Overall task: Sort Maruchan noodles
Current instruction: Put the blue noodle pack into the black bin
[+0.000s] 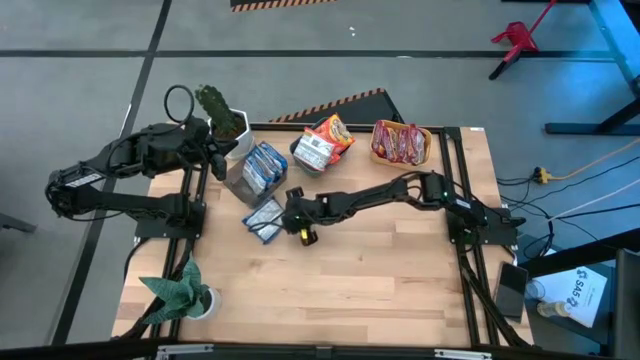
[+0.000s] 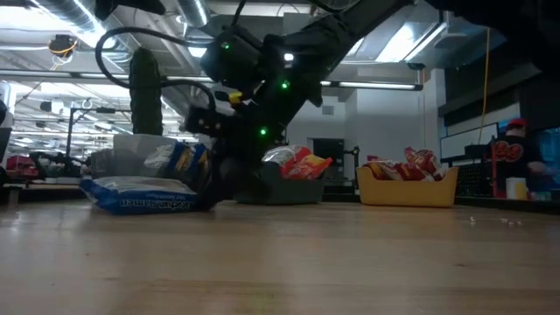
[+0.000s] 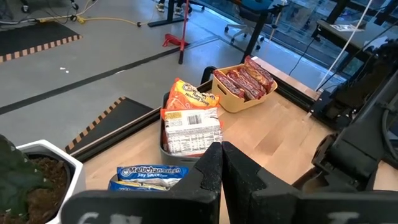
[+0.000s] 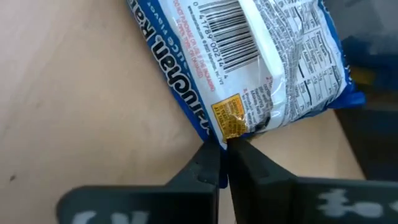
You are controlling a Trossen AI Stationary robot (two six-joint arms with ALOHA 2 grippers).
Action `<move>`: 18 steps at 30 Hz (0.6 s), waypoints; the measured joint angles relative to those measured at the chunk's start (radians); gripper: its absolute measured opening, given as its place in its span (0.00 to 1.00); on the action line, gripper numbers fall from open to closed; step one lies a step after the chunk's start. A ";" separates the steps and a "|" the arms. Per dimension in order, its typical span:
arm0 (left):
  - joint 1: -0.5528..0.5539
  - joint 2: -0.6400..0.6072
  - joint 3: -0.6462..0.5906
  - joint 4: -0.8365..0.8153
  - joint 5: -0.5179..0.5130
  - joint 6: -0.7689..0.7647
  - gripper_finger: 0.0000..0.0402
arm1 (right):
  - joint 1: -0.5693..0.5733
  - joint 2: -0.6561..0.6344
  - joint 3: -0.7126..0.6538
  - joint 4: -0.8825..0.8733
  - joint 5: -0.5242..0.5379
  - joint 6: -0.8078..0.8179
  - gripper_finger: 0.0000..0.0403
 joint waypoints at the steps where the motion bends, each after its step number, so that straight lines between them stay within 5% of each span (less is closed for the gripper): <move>1: 0.000 0.000 0.000 0.000 0.000 0.000 0.00 | 0.000 0.002 0.016 -0.027 -0.008 0.013 0.02; 18: 0.000 -0.002 0.000 0.000 0.007 0.000 0.00 | 0.010 0.009 0.562 -0.467 -0.039 -0.045 0.00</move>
